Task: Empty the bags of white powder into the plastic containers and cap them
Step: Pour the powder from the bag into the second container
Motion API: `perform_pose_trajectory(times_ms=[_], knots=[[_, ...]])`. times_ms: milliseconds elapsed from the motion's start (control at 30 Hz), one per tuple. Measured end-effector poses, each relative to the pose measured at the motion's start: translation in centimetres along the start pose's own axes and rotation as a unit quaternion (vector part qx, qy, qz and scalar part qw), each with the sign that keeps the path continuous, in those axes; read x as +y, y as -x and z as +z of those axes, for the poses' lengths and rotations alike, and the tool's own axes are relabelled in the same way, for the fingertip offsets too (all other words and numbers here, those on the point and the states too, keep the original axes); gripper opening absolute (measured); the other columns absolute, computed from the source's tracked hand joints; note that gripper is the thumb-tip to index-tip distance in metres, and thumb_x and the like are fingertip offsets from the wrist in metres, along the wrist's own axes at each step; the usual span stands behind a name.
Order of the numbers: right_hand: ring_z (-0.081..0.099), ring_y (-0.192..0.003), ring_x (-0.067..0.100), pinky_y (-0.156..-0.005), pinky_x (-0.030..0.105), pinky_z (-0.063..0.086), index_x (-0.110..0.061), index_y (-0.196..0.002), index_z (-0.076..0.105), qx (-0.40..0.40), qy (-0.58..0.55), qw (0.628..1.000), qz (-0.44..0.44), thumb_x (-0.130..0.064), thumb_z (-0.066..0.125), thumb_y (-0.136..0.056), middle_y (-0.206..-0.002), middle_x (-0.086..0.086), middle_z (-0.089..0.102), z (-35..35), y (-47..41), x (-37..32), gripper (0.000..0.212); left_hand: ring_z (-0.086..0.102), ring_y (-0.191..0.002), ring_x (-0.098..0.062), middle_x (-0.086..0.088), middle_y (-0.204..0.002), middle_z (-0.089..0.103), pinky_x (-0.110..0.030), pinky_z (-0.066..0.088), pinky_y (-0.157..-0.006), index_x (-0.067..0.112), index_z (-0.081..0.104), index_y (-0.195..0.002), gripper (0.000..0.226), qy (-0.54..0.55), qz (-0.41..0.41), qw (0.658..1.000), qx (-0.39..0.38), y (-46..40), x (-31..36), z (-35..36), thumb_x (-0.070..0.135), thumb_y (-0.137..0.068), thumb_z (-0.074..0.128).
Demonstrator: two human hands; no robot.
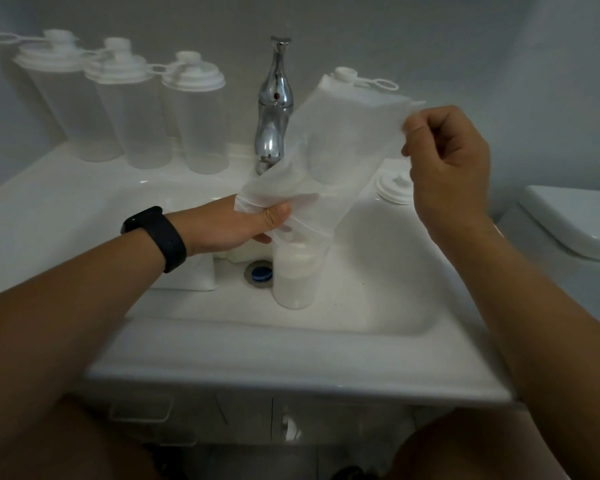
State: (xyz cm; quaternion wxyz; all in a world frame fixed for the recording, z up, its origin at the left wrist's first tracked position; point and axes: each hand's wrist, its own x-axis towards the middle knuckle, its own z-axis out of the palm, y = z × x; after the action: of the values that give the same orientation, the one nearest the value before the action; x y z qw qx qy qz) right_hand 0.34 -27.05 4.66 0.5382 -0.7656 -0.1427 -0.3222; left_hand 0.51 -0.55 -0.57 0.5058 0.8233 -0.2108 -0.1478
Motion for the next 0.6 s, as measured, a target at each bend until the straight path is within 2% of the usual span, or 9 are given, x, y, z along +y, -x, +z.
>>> perform_pose_trajectory(times_ms=[67,133,200,267,367,467,533,600], knots=[[0.052,-0.063,0.002,-0.062,0.02,0.042,-0.027,-0.085,0.059,-0.011,-0.009,1.0,0.005,-0.022,0.057,-0.1,-0.071,-0.011,0.06,-0.03,-0.02,-0.05,0.016,0.062,-0.125,-0.01,0.017,-0.133,0.066,-0.037,0.055,-0.103,0.051,0.055,-0.136,0.038,-0.001,0.002,1.0,-0.002,-0.05,-0.01,-0.04,0.059,-0.1,0.049],[0.051,-0.059,-0.001,-0.061,0.016,0.04,-0.024,-0.085,0.059,-0.04,0.002,0.999,0.009,-0.019,0.057,-0.101,-0.071,-0.009,0.06,0.13,0.09,-0.05,0.017,0.061,-0.127,-0.009,0.02,-0.138,0.063,-0.04,0.053,-0.105,0.059,0.054,-0.136,0.039,-0.013,0.008,1.0,-0.021,-0.03,-0.22,-0.14,0.062,-0.098,0.048],[0.051,-0.062,0.001,-0.061,0.02,0.042,-0.027,-0.085,0.058,-0.008,0.003,1.0,0.005,-0.022,0.056,-0.1,-0.073,-0.009,0.059,0.11,0.06,0.14,0.017,0.063,-0.124,-0.007,0.022,-0.134,0.064,-0.041,0.053,-0.106,0.064,0.057,-0.13,0.04,-0.006,0.002,1.0,-0.018,-0.01,-0.15,-0.2,0.071,-0.091,0.051],[0.051,-0.063,0.002,-0.062,0.024,0.043,-0.029,-0.085,0.057,-0.001,0.001,1.0,0.006,-0.024,0.055,-0.101,-0.073,-0.011,0.059,-0.11,-0.14,0.14,0.017,0.064,-0.123,-0.007,0.02,-0.133,0.066,-0.04,0.054,-0.104,0.056,0.056,-0.134,0.063,-0.002,0.01,1.0,-0.006,-0.16,-0.19,-0.16,0.085,-0.077,0.057],[0.051,-0.062,0.003,-0.062,0.023,0.042,-0.029,-0.084,0.057,-0.032,0.018,0.999,-0.001,-0.023,0.056,-0.101,-0.072,-0.008,0.059,-0.06,-0.08,0.05,0.018,0.064,-0.123,-0.009,0.014,-0.134,0.067,-0.042,0.054,-0.104,0.039,0.054,-0.142,0.086,0.002,0.006,1.0,0.002,-0.15,-0.47,-0.16,0.087,-0.071,0.06],[0.051,-0.065,0.01,-0.062,0.027,0.044,-0.031,-0.082,0.055,0.013,0.011,1.0,-0.017,-0.025,0.055,-0.099,-0.072,-0.006,0.058,-0.23,-0.16,0.09,0.019,0.064,-0.123,-0.008,0.017,-0.135,0.066,-0.039,0.055,-0.103,0.042,0.052,-0.143,0.088,-0.002,0.016,1.0,-0.003,-0.21,-0.32,-0.16,0.09,-0.069,0.059],[0.051,-0.064,0.008,-0.062,0.029,0.044,-0.031,-0.082,0.057,-0.009,0.006,1.0,-0.005,-0.024,0.055,-0.099,-0.07,-0.01,0.058,-0.17,-0.2,0.04,0.018,0.064,-0.122,-0.007,0.019,-0.133,0.066,-0.035,0.056,-0.101,0.046,0.053,-0.14,0.085,-0.004,0.018,1.0,-0.005,-0.12,-0.17,-0.13,0.09,-0.068,0.059],[0.051,-0.064,0.009,-0.062,0.029,0.044,-0.031,-0.082,0.056,0.004,0.004,1.0,-0.004,-0.025,0.056,-0.098,-0.07,-0.009,0.058,-0.11,-0.15,0.21,0.018,0.064,-0.122,-0.007,0.017,-0.134,0.066,-0.035,0.056,-0.101,0.04,0.052,-0.144,0.094,-0.001,0.014,1.0,0.002,-0.13,-0.18,-0.22,0.092,-0.066,0.059]])
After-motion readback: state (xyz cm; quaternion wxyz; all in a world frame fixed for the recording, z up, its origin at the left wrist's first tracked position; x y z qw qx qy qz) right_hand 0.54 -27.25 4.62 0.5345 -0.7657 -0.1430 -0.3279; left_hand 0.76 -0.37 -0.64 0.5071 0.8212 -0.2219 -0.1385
